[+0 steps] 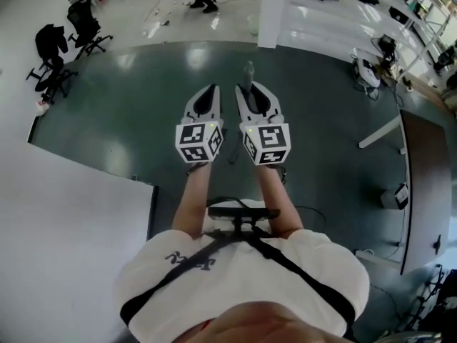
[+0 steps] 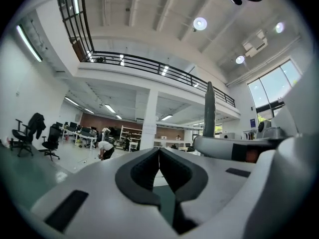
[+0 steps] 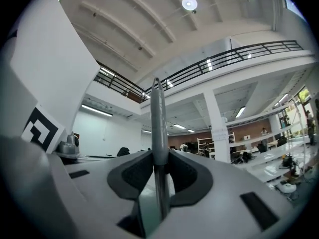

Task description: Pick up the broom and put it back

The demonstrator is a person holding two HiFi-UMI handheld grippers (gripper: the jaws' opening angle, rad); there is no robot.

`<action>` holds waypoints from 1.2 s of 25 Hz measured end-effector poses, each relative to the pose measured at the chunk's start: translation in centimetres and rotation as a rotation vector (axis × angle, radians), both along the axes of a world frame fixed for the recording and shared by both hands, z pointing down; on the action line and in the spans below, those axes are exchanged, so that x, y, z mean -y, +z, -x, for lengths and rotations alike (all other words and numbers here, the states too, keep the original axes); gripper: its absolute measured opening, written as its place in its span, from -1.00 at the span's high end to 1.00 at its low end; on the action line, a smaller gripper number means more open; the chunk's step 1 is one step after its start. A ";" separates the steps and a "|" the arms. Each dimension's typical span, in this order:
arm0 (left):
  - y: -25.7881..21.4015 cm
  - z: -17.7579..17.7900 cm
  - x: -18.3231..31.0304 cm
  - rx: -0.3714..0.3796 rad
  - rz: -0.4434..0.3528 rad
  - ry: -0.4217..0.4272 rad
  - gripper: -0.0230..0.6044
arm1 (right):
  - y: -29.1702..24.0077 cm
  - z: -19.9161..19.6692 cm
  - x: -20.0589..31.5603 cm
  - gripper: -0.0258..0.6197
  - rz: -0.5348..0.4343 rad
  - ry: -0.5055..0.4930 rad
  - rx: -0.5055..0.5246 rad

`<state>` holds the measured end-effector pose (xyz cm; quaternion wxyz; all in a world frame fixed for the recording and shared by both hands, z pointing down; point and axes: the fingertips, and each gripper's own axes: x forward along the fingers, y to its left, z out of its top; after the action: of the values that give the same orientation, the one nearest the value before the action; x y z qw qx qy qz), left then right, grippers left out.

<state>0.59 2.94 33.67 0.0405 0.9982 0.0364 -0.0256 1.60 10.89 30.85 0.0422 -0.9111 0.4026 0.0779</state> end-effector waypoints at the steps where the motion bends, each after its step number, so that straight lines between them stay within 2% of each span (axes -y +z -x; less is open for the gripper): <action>1: 0.3 -1.1 -1.5 0.008 -0.006 0.032 0.89 | 0.3 -0.9 -1.3 0.59 0.003 0.031 0.002; 7: 0.7 -8.8 -8.3 0.045 -0.024 0.156 0.89 | 0.8 -8.5 -8.9 0.60 -0.018 0.181 0.024; 12: 1.4 -13.9 -10.7 0.037 -0.024 0.206 0.89 | 1.6 -13.0 -12.7 0.60 -0.051 0.249 0.027; 16: 1.7 -20.3 -12.6 0.044 -0.001 0.219 0.89 | 1.7 -18.5 -14.6 0.60 -0.038 0.256 0.031; 21: 2.7 -29.7 -13.8 0.053 0.051 0.198 0.89 | 2.6 -26.3 -15.4 0.60 0.035 0.236 0.045; 25: 2.0 -37.4 -14.0 0.029 0.080 0.185 0.89 | 2.5 -33.3 -15.5 0.60 0.087 0.221 0.026; 30: 2.7 -42.8 -13.9 0.037 0.088 0.187 0.89 | 3.5 -40.9 -16.8 0.60 0.099 0.249 0.041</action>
<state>43.41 16.84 36.39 0.0871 0.9880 0.1274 -0.0050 42.48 27.68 34.36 -0.0046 -0.9563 0.2890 0.0438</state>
